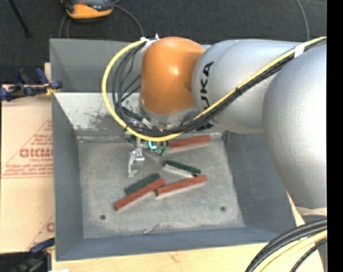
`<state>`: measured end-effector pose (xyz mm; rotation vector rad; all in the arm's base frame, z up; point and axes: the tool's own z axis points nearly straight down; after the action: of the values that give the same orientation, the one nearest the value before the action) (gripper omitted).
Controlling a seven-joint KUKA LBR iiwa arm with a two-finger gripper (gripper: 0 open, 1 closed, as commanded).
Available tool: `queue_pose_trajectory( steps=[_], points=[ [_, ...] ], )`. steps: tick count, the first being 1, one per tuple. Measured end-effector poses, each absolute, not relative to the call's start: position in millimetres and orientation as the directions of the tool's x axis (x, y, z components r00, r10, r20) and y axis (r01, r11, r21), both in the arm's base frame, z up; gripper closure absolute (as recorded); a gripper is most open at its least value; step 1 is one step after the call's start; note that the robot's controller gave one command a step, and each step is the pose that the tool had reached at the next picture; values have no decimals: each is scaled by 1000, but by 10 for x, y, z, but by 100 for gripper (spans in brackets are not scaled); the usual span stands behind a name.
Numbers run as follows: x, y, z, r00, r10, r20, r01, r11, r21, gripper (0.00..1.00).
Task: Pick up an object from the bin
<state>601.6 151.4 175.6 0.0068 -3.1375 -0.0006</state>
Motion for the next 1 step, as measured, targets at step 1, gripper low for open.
queue_pose_trajectory(
  steps=[1],
  points=[
    [6035, 1508, 1802, -1000, -1, -4, -1, 1000, 2, 0]
  ],
)
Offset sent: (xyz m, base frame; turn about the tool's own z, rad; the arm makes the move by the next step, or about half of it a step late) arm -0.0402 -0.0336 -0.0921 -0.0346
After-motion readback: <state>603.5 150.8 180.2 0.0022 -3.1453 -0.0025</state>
